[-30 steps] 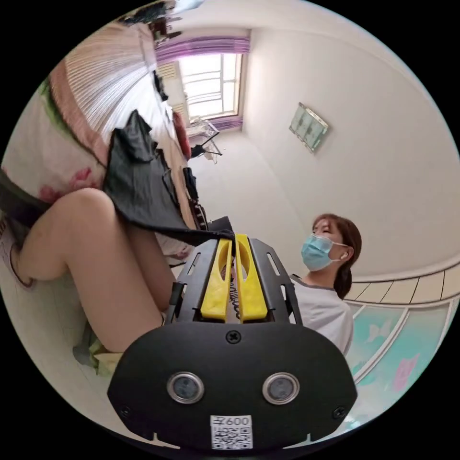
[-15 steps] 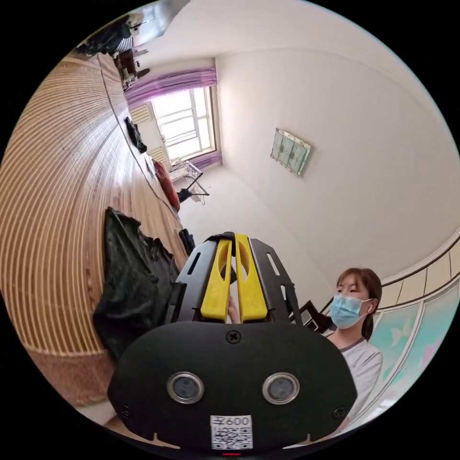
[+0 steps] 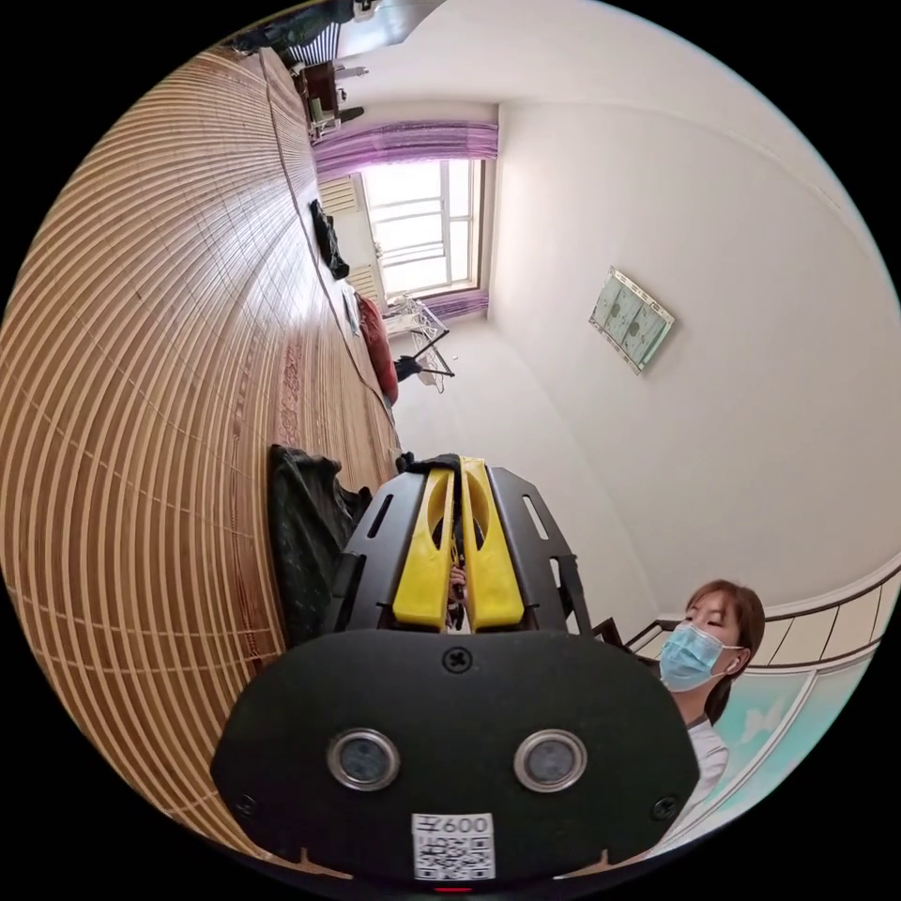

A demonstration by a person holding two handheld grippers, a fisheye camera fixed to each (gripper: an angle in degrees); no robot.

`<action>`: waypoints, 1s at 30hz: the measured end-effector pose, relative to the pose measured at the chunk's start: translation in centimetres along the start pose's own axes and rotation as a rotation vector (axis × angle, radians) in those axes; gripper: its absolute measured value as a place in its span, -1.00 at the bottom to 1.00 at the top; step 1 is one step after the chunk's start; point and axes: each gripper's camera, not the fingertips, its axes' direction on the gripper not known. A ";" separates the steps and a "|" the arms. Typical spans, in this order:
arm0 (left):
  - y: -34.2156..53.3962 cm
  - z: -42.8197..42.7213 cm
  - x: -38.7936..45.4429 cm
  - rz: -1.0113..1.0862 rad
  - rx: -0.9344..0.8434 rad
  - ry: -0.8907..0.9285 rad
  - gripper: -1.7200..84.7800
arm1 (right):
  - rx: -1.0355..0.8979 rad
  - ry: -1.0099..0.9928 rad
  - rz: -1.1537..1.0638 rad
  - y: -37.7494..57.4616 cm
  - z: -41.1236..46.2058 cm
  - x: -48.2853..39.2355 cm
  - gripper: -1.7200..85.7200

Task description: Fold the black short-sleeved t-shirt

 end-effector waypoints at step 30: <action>4.9 21.9 8.6 0.105 -0.693 -0.459 -0.95 | -0.652 0.153 -0.141 3.5 50.7 -11.1 -0.98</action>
